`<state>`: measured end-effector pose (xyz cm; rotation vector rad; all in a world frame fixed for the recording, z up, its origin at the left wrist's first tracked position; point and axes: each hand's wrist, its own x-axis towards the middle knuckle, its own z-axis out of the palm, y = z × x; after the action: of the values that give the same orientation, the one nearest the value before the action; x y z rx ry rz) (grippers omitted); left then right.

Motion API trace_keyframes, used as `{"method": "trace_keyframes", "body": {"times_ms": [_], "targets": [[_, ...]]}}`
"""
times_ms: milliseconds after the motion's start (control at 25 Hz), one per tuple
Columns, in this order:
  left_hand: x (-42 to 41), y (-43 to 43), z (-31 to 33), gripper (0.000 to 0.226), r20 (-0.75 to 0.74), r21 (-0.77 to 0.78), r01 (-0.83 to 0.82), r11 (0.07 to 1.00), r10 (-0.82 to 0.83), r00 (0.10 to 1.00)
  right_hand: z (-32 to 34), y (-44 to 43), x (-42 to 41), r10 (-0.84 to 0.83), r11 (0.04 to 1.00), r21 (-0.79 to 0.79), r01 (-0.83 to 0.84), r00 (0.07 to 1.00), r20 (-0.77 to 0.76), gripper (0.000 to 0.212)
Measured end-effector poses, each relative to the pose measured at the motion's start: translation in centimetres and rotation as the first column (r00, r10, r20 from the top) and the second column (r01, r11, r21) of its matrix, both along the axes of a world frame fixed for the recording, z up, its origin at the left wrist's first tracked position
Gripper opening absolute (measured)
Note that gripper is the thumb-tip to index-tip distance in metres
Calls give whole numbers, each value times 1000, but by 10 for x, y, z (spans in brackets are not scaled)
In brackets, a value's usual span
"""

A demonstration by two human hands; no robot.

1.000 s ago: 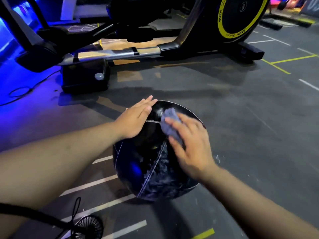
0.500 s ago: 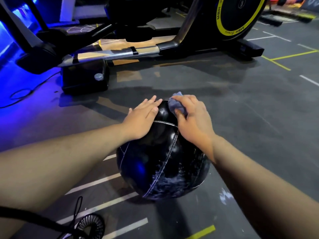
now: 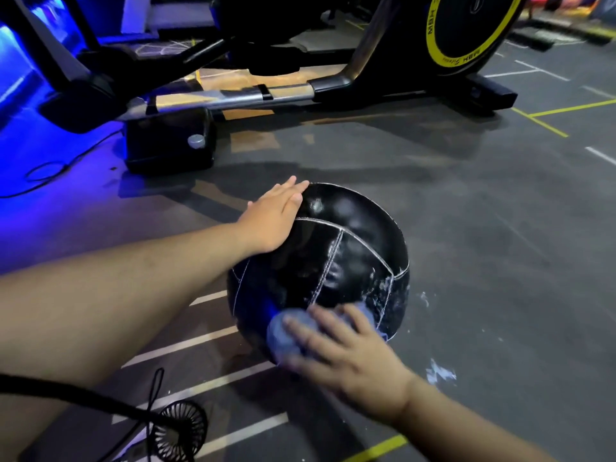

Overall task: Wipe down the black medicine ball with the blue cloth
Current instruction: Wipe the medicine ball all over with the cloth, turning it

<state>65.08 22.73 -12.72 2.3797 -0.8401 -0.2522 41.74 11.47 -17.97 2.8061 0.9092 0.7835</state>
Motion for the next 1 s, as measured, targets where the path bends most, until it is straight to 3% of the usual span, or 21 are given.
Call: {"method": "trace_keyframes", "body": {"times_ms": [80,160,200,400,600,680,760,800,880,920,1000], "targets": [[-3,-2,0,51,9,10,-31,999,31,999,27,-28,42,-199,931,313,187,980,7,35],[-11,-6,2,48,14,53,-52,997,51,999,58,-60,86,-455,694,568,441,881,-128,39],[-15,-8,3,47,12,65,-60,996,59,998,66,-68,95,-481,615,617,492,853,-202,42],[-6,-3,5,46,-17,55,-92,994,93,996,22,-22,39,-294,858,434,276,955,-26,39],[-12,-3,6,47,-16,50,-72,996,73,997,-13,-5,-15,-136,978,162,130,990,26,47],[-12,-2,5,47,-16,53,-84,995,85,996,4,-24,6,-90,984,158,83,995,39,39],[-17,-3,5,47,0,50,-94,994,94,996,28,-50,46,-225,869,454,199,974,4,40],[-21,-3,5,47,10,49,-91,995,90,996,41,-64,66,-339,722,617,314,937,-80,40],[-27,-2,4,47,23,45,-76,996,75,997,59,-89,96,-374,462,750,473,871,-319,39],[-27,0,2,47,20,37,-68,997,67,998,61,-97,103,-333,423,749,510,856,-395,40],[-23,8,-1,46,-4,-36,-53,998,53,999,61,-98,105,-269,432,726,535,845,-462,41]]}}
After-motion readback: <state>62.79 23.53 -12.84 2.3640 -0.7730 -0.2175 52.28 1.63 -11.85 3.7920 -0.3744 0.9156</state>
